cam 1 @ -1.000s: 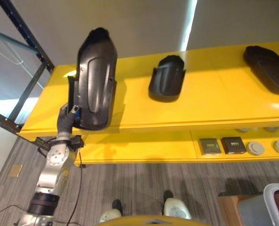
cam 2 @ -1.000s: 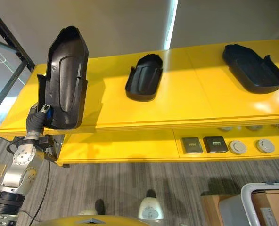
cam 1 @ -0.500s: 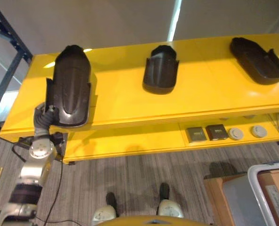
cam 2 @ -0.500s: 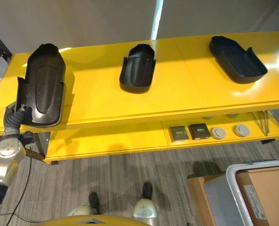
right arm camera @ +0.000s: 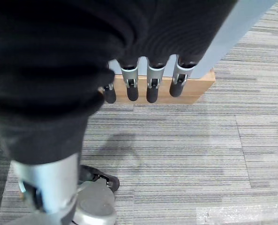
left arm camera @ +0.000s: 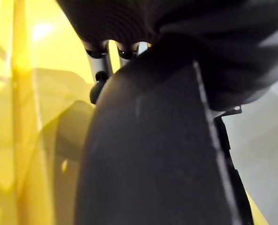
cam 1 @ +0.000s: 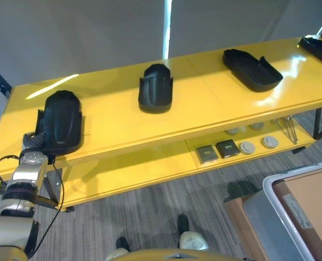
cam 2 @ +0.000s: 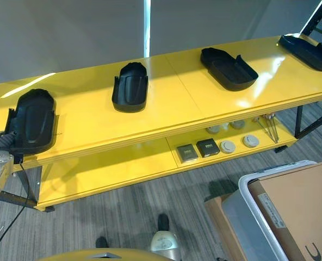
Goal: Move parts from the plastic box to the shelf.
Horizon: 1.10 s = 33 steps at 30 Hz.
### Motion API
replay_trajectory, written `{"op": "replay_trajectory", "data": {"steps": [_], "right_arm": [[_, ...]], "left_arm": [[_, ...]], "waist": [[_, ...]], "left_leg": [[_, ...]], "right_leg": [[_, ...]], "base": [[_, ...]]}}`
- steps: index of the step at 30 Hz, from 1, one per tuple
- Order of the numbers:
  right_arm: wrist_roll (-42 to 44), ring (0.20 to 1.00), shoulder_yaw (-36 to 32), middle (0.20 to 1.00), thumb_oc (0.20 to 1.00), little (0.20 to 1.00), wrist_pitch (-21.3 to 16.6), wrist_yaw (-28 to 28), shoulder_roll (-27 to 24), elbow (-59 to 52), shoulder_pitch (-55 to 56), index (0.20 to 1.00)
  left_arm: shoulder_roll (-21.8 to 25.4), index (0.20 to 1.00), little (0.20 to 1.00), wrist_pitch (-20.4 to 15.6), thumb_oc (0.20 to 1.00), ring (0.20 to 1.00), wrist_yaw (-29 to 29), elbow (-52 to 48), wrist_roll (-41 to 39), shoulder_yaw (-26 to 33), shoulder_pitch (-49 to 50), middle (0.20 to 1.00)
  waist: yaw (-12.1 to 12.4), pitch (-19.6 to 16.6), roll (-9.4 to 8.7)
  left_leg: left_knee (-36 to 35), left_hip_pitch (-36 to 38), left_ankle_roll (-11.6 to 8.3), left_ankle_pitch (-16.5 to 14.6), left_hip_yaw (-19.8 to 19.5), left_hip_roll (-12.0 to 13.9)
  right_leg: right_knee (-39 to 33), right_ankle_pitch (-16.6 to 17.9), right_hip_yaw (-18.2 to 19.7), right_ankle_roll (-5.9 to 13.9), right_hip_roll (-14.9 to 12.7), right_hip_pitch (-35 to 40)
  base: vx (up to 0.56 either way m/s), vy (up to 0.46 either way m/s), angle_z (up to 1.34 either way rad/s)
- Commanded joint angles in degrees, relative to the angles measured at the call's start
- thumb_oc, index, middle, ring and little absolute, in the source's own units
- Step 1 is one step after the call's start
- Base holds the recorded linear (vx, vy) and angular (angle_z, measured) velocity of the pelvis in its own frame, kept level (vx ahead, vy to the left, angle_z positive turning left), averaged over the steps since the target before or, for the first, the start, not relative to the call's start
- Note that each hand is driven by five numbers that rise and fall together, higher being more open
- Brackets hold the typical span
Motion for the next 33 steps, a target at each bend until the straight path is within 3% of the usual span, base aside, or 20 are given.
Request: {"op": "replay_trajectory", "data": {"steps": [1,7,16,33], "right_arm": [[-0.67,1.000,1.45,1.000,1.000,1.000,-0.22,-0.20,-1.21,0.71,0.48,1.000],[-1.21,1.000,1.73,1.000,1.000,1.000,-2.18,-1.19,-0.61,4.68,0.28,1.000],[-1.47,1.000,1.97,1.000,1.000,1.000,-3.30,-0.65,-1.54,6.95,-0.23,1.000],[1.11,1.000,3.64,1.000,1.000,1.000,-6.65,-0.62,-3.20,8.90,-4.22,1.000]], "left_arm": [[6.08,0.200,0.200,-0.92,0.200,0.200,0.02,4.65,1.03,1.50,-8.11,0.200],[7.06,0.200,0.200,-1.11,0.200,0.200,0.21,11.48,5.60,0.77,-9.76,0.200],[6.70,0.200,0.200,-1.86,0.200,0.200,1.64,14.80,5.61,-1.52,-12.21,0.200],[4.30,0.200,0.200,-1.99,0.200,0.200,5.94,18.08,2.90,-5.82,-20.59,0.200]], "waist": [[0.05,-0.20,0.55],[-0.75,-0.79,0.58],[-1.87,-0.46,0.82],[-3.52,4.87,0.14]], "left_leg": [[2.38,-2.16,1.84,-3.22,-0.44,1.29],[2.02,-1.27,1.83,-3.62,0.46,1.29],[2.42,-1.55,1.81,-3.91,1.09,1.42],[6.14,-7.18,1.83,-4.29,-0.48,1.69]], "right_leg": [[2.94,-6.59,3.19,3.71,-2.95,1.33],[2.18,-6.78,4.01,3.59,-2.74,2.06],[2.56,-6.99,5.28,3.56,-2.66,1.38],[5.58,-7.75,8.32,2.43,-1.92,-4.03]], "base": [[0.03,0.012,-0.08],[0.04,0.002,-0.07],[0.04,0.017,-0.03],[-0.03,0.007,-0.04]]}}
